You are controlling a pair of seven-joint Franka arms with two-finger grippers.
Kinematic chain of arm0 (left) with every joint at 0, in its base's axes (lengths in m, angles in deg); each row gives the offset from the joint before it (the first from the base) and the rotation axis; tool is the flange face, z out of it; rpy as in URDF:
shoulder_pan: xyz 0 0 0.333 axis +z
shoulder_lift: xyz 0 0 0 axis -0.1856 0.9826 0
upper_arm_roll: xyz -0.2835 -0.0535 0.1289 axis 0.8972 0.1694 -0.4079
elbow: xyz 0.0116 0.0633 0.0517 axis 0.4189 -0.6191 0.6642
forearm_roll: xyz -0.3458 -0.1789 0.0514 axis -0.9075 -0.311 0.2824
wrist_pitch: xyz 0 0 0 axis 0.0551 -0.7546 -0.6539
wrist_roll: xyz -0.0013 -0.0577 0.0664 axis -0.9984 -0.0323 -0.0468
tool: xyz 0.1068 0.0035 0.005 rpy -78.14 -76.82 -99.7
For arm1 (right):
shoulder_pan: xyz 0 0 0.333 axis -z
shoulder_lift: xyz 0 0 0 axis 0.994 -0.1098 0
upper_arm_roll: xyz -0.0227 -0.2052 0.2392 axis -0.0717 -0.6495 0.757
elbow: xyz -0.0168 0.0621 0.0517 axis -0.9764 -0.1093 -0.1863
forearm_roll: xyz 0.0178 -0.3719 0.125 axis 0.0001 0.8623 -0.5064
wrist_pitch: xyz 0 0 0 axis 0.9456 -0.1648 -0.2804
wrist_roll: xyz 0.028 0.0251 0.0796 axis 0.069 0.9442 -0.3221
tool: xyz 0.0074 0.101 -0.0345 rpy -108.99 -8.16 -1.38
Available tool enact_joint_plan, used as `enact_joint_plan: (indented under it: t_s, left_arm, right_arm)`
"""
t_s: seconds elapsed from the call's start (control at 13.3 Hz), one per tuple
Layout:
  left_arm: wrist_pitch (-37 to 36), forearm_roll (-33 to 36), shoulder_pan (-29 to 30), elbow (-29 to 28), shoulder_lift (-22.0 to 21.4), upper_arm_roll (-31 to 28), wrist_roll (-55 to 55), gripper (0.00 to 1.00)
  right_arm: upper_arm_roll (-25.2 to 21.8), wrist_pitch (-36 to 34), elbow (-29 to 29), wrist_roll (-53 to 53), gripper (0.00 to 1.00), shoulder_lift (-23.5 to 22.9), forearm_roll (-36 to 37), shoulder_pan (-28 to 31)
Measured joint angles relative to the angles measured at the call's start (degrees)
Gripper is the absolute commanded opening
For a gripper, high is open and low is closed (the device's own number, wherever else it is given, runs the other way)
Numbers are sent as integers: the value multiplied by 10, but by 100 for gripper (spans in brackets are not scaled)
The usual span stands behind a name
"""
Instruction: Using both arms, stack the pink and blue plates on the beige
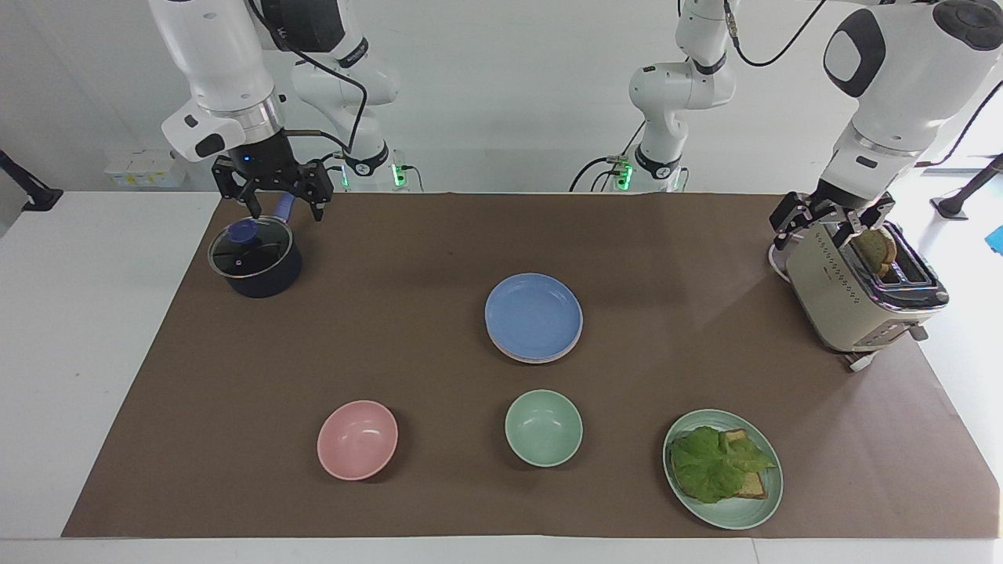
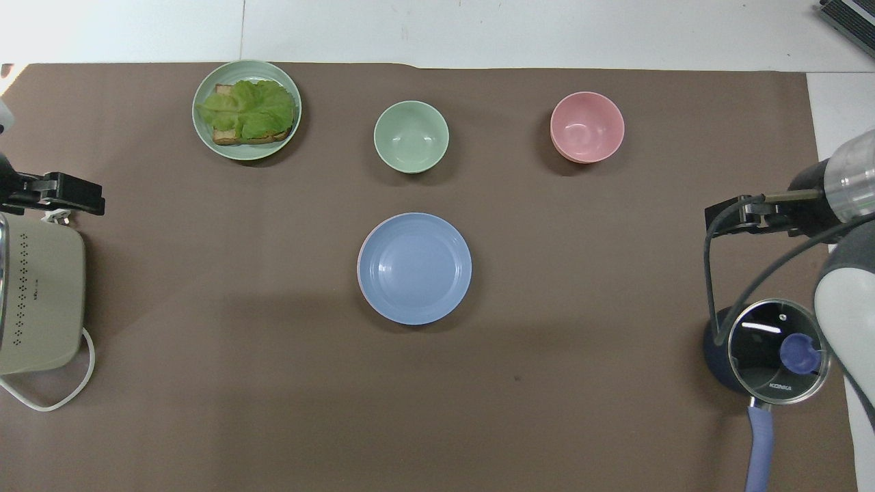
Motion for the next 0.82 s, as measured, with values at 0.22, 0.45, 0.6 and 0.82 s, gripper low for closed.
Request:
enact_joint_plan:
  t_s: [0.22,0.45,0.6,0.82]
  left_arm:
    - [0,0,0,0,0,0,0,100]
    - [0,0,0,0,0,0,0,100]
    - [0,0,0,0,0,0,0,100]
    - [0,0,0,0,0,0,0,100]
  right_arm:
    - [0,-1,-3,-3,100,-2,0,0]
    - [0,-1,-3,-3,100,-2,0,0]
    - [0,-1,-4,-3,100,-2,0,0]
    - [0,-1,-4,-3,100,-2,-5,0]
